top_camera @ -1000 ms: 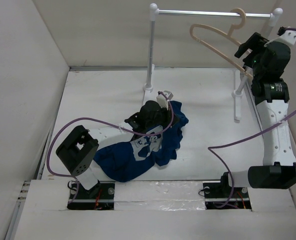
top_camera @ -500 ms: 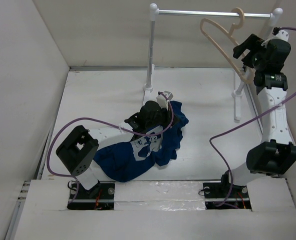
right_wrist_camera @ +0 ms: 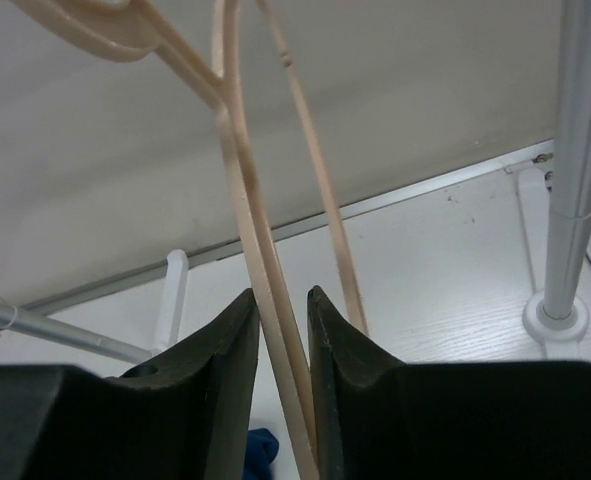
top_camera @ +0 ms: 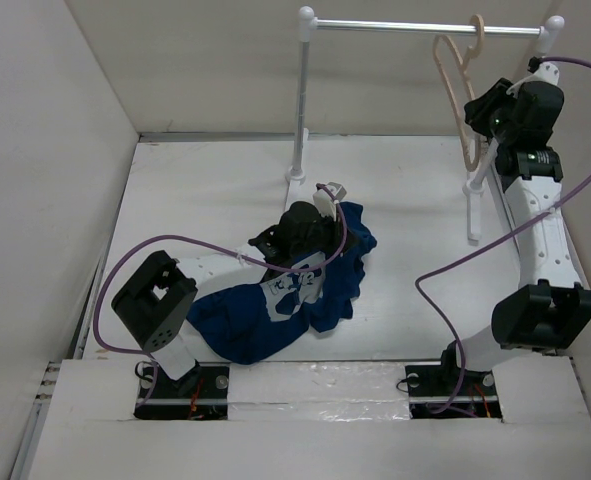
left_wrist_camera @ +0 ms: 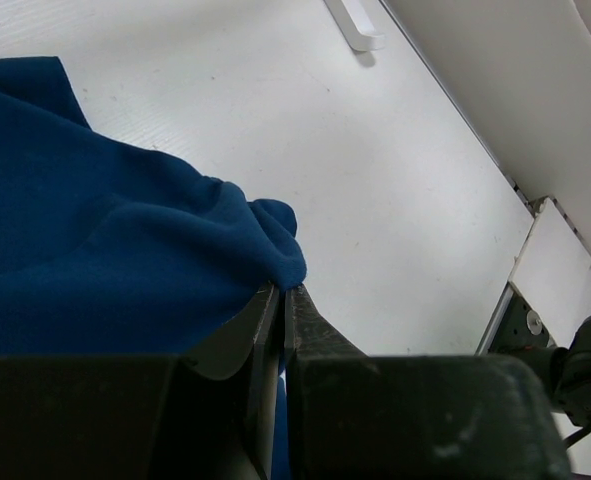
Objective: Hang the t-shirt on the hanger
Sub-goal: Pick up the hanger from the clothesline.
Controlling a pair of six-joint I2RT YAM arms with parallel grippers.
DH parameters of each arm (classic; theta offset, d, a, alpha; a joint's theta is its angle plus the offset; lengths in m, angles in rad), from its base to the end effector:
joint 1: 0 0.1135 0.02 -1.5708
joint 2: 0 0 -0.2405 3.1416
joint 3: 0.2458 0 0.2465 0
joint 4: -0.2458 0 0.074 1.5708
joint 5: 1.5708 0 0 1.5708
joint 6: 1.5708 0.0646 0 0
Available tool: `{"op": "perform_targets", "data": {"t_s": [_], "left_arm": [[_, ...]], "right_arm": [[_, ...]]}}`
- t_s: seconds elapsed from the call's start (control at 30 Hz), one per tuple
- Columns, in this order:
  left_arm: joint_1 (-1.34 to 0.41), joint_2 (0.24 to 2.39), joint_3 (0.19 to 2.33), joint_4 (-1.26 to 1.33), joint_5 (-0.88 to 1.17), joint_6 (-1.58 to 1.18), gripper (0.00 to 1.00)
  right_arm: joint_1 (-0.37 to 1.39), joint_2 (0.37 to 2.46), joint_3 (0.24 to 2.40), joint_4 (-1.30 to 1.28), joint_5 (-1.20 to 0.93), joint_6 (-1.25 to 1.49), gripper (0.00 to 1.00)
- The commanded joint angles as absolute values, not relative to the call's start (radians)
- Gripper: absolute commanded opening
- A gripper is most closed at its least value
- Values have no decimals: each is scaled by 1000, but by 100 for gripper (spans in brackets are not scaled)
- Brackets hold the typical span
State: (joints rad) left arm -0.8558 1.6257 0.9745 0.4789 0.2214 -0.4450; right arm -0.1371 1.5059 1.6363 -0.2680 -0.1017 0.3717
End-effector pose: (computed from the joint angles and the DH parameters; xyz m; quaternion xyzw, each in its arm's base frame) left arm 0.2481 -0.3073 0.2329 0.2248 0.7301 -0.4546 0.4579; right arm 0.3680 -0.0442 0.4251 0.1572 0.7372 0.1148 0.6470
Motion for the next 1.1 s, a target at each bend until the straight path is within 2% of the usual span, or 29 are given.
{"op": "perform_targets", "data": {"t_s": [0.0, 0.1, 0.17, 0.23, 0.7, 1.07], "left_arm": [[-856, 1591, 969, 537, 247, -442, 0], [-856, 1588, 966, 537, 241, -442, 0], [-856, 1583, 965, 537, 232, -442, 0], [-856, 1582, 963, 535, 229, -440, 0], [-856, 1569, 957, 538, 215, -440, 0], [-856, 1569, 960, 541, 198, -445, 0]], "right_arm": [[-106, 1493, 1664, -227, -68, 342, 29], [-78, 1497, 1686, -239, -51, 310, 21], [-66, 1497, 1694, -236, -42, 281, 7], [-57, 1497, 1700, -236, -37, 265, 0], [-38, 1358, 1617, -126, -6, 275, 0], [-29, 1181, 1389, -80, -37, 385, 0]]}}
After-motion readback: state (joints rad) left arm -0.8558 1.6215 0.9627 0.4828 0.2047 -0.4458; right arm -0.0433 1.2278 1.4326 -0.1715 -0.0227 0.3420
